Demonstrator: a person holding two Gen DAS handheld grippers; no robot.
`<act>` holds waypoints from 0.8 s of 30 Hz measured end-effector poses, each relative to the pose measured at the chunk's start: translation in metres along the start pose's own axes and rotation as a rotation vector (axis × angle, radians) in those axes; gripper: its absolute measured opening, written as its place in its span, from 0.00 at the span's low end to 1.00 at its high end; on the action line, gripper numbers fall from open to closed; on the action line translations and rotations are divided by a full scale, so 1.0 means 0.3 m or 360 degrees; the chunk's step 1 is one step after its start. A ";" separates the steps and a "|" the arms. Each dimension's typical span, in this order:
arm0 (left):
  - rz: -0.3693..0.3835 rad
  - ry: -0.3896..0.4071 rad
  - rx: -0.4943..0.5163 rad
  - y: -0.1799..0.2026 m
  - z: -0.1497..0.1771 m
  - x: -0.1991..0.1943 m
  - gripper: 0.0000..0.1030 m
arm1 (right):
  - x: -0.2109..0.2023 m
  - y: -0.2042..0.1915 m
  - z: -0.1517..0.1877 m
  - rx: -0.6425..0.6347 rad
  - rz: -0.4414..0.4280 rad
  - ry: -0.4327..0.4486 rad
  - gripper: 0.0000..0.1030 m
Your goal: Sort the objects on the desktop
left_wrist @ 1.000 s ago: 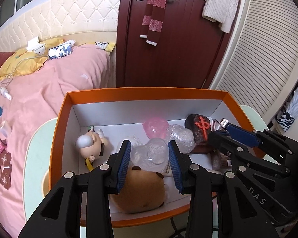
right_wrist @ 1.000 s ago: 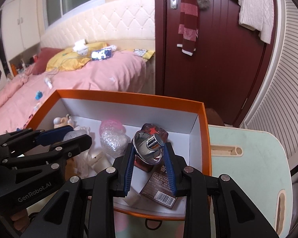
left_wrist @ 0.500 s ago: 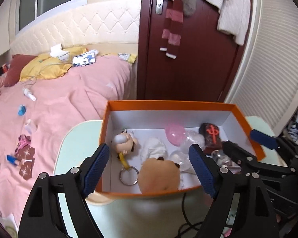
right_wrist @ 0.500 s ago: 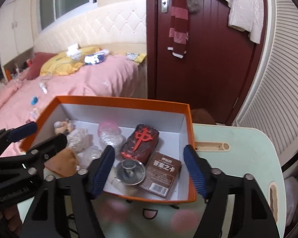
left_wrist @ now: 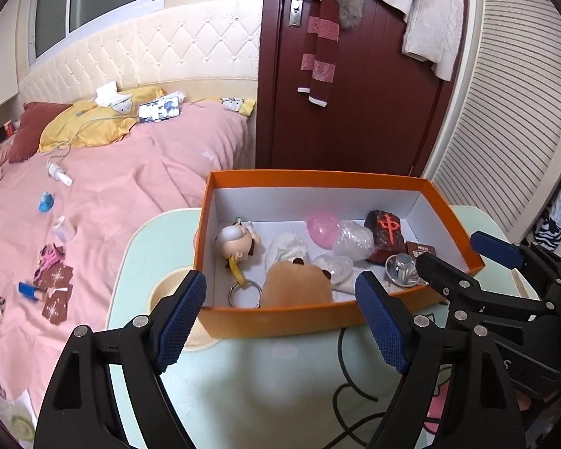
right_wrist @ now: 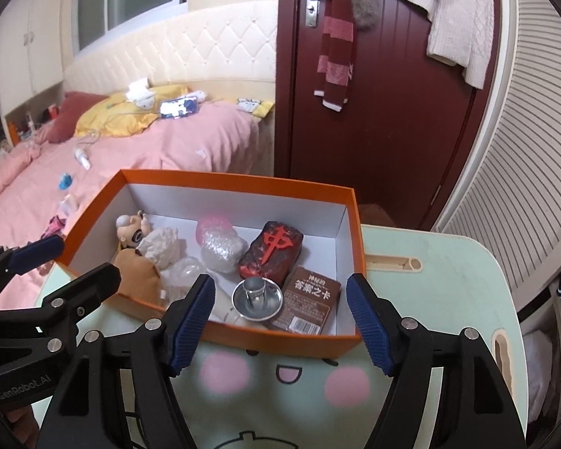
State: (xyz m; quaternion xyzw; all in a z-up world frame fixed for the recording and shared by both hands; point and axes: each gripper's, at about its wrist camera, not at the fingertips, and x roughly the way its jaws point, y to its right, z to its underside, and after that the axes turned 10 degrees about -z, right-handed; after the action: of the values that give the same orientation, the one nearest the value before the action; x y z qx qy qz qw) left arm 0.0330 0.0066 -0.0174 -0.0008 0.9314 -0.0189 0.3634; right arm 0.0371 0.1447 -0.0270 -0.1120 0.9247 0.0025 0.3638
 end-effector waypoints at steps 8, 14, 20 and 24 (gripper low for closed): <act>0.0008 -0.0048 0.0000 -0.005 0.074 -0.025 0.80 | -0.041 -0.002 0.062 0.0015 -0.0017 -0.0007 0.71; -0.0011 -0.0203 0.0056 0.015 0.160 0.053 0.80 | -0.012 0.018 0.175 0.0057 -0.0026 -0.0123 0.72; -0.0016 -0.0288 0.0061 0.035 0.183 0.103 0.82 | 0.041 0.034 0.249 0.0119 -0.0024 -0.0218 0.72; -0.0089 -0.0304 0.0144 0.065 0.189 0.121 0.88 | 0.052 0.042 0.256 0.0141 0.0006 -0.0185 0.78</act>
State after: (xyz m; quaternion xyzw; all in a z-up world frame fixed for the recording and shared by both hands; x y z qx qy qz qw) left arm 0.0450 0.0234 -0.0844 -0.0123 0.8904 -0.0708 0.4495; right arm 0.0752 0.1605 -0.0950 -0.0936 0.9015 -0.0312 0.4214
